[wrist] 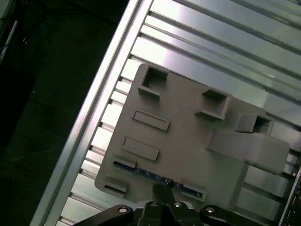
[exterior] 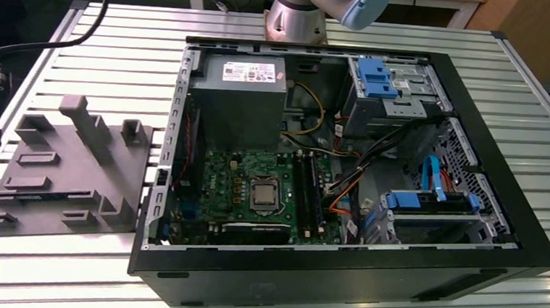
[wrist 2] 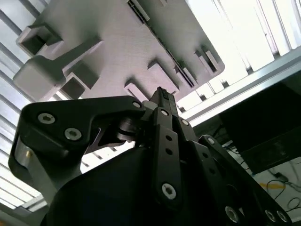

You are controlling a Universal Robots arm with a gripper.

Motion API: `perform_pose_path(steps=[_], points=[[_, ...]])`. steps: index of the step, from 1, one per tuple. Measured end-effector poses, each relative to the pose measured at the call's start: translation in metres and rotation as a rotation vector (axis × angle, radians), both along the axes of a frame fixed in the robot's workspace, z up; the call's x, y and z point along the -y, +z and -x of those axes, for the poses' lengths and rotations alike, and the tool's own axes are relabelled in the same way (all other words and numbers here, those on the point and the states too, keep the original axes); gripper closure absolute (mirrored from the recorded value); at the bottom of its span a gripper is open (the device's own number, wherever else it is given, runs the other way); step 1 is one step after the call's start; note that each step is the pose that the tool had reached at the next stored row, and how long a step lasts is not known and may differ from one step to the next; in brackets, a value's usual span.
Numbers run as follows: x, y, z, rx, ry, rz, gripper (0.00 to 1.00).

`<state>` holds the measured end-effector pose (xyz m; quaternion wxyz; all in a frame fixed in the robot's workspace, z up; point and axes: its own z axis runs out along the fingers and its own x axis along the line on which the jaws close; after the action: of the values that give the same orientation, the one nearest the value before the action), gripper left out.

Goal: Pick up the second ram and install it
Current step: 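Pick up the second ram and move it above second insertion slot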

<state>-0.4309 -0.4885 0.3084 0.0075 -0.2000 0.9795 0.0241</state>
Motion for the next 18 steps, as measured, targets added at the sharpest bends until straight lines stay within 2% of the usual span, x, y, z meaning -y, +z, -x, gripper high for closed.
perform_pose_path(steps=[18], points=[[0.0000, -0.0005, 0.0000, 0.0001, 0.327, -0.0001, 0.89]])
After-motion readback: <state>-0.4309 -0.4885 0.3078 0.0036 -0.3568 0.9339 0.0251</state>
